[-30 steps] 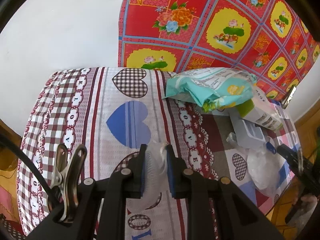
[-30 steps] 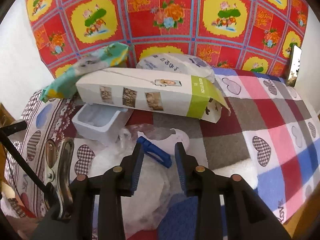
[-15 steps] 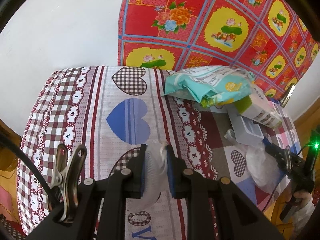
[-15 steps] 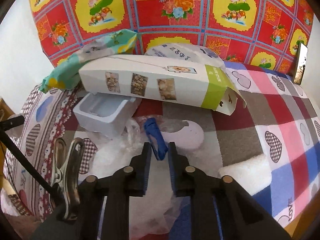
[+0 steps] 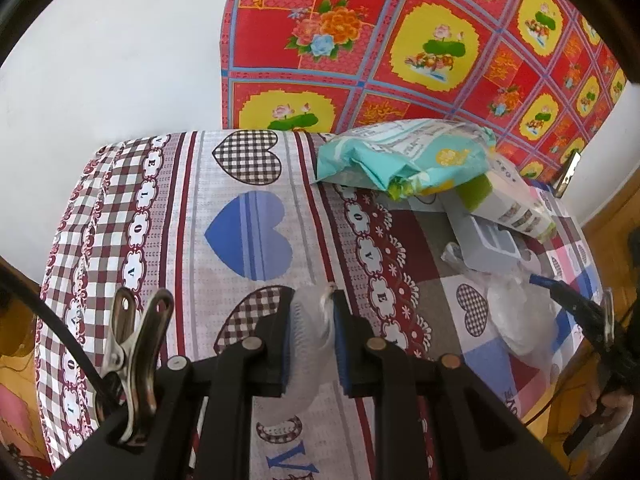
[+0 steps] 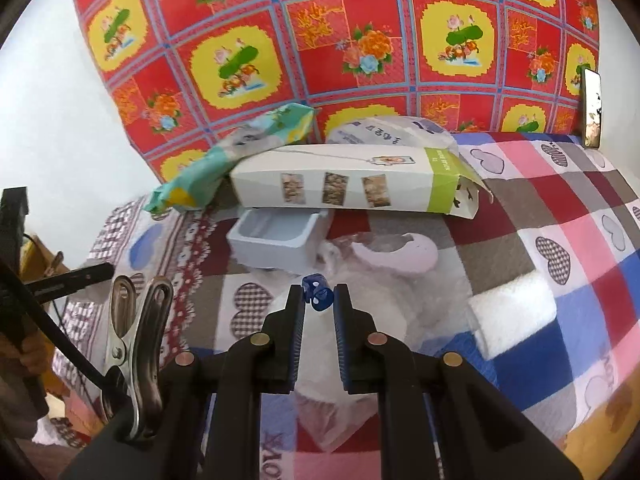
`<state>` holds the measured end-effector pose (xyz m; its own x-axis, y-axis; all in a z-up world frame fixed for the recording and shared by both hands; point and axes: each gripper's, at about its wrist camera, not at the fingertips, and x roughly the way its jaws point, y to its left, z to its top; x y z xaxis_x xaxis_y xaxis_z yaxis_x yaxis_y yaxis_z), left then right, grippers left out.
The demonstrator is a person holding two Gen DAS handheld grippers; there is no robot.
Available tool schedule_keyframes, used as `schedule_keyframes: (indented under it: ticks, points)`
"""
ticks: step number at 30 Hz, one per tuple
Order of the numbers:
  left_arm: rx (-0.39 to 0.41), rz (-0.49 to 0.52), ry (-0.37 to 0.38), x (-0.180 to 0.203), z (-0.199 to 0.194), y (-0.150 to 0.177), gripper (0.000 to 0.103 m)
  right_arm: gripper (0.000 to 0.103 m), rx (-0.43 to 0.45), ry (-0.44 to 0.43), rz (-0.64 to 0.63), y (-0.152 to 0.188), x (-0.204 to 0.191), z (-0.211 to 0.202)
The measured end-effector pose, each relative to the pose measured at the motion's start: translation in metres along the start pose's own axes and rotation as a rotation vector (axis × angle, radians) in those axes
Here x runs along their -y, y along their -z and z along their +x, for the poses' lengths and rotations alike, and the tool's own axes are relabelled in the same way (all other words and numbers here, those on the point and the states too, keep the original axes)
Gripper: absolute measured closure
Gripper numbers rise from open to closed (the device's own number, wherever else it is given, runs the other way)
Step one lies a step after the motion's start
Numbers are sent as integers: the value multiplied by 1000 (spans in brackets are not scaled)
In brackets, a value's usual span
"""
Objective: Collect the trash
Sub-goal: 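Carry the tissue and plastic bag in both tools toward the red bucket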
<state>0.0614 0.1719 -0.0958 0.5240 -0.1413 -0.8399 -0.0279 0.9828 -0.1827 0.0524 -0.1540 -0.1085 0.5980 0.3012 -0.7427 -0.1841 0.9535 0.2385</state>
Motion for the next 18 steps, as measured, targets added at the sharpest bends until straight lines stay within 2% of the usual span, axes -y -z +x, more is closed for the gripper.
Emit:
schedule_keyframes:
  ticks: [18]
  points:
    - [36,-21,-20,25,-40,23,85,87,22,-134,-12,17,-12,-38]
